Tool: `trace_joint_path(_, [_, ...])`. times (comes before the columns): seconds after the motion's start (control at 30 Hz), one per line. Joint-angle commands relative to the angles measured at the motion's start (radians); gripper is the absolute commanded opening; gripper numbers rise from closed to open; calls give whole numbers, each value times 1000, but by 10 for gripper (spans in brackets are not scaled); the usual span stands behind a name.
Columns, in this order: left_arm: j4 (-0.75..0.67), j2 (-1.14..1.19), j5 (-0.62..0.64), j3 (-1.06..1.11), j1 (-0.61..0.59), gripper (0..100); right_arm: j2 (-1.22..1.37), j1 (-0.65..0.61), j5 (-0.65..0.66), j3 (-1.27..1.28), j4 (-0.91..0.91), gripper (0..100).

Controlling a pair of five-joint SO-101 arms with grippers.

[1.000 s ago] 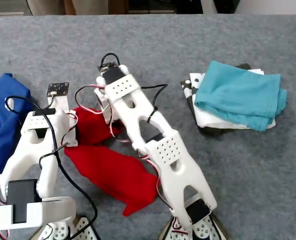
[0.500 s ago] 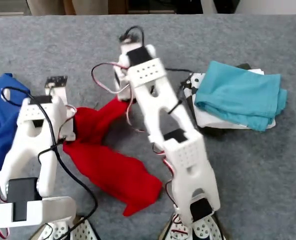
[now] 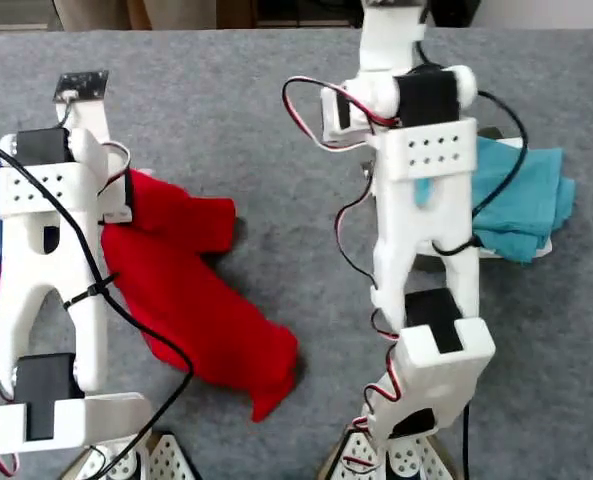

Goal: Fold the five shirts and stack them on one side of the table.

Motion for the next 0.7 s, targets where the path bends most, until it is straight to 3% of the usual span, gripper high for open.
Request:
trace_joint_path(0.0, [6,-4,0,-11,37,18,-2,-64,15,93,9,2])
trace_joint_path(0.1, [-52,-4,-3,112,74,18,59,-170,15,174,-6,31])
trace_joint_path(0.2, [-160,-5,-3,250,63,18,139,-260,8,219,-61,128])
trace_joint_path(0.37, [-334,-13,-3,443,-68,18,259,-383,6,217,-158,260])
trace_joint_path(0.5, [-442,-10,-3,522,-183,18,338,-460,-43,219,-221,263])
trace_joint_path(0.67, [-482,-5,-3,549,-218,18,450,-504,-138,186,-321,263])
